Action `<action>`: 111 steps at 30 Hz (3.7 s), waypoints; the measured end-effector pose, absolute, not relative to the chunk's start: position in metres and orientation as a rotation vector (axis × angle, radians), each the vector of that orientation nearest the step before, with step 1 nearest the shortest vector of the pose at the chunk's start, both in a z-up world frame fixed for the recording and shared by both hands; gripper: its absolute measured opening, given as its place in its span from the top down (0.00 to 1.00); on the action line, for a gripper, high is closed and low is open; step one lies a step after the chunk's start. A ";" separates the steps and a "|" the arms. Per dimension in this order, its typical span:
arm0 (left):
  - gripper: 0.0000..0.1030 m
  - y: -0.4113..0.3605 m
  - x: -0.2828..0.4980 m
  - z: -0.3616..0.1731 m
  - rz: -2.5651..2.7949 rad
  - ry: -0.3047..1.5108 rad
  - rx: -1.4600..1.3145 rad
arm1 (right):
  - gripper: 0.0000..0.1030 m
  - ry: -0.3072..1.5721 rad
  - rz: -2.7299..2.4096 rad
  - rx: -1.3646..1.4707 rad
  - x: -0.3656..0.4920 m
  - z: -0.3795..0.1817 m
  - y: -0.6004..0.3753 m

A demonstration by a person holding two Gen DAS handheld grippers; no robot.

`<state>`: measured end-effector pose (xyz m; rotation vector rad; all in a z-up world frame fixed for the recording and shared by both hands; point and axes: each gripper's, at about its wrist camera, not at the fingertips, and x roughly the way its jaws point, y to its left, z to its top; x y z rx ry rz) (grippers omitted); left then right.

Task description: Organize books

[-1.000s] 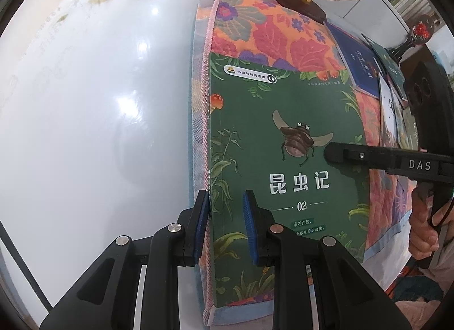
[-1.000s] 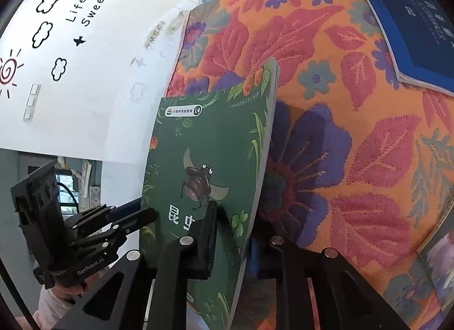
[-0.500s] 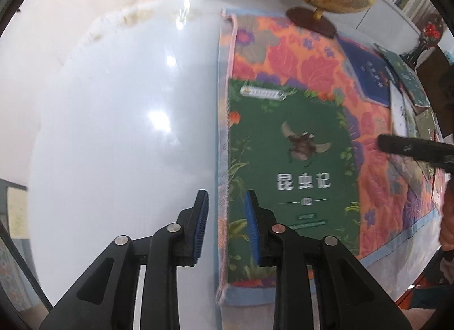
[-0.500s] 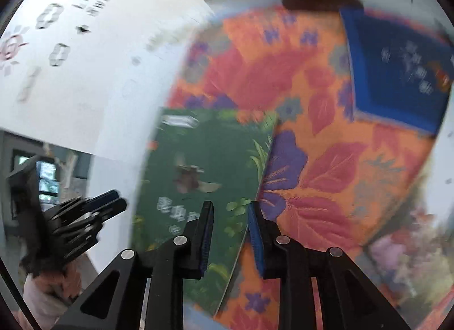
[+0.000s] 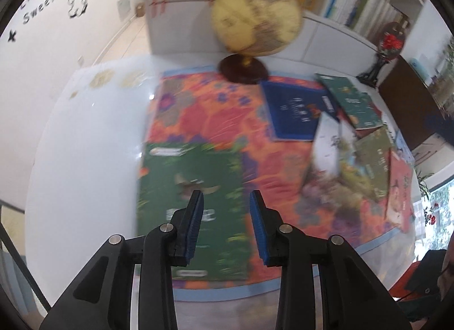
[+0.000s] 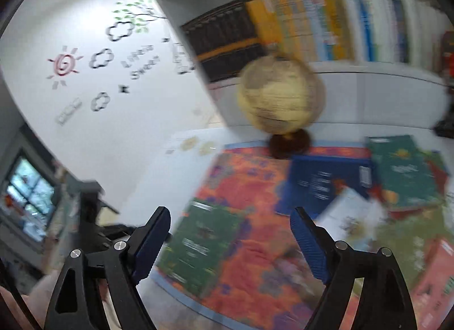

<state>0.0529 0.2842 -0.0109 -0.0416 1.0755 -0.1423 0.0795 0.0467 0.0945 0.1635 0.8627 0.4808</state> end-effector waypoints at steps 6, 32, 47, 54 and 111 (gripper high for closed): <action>0.70 0.212 0.058 0.000 -0.245 1.071 -0.003 | 0.20 0.958 0.327 0.046 0.033 0.053 -0.022; 0.69 -0.110 0.054 -0.128 -0.650 1.373 0.122 | 0.21 1.170 -0.008 0.523 -0.009 -0.114 -0.334; 0.67 -0.134 0.060 -0.161 -0.667 1.487 0.123 | 0.21 1.190 0.049 0.600 0.008 -0.150 -0.366; 0.64 -0.144 0.069 -0.162 -0.714 1.485 0.146 | 0.21 1.125 0.143 0.658 0.007 -0.153 -0.381; 0.59 -0.157 0.062 -0.164 -0.862 1.413 0.279 | 0.36 1.068 0.358 0.896 -0.030 -0.171 -0.355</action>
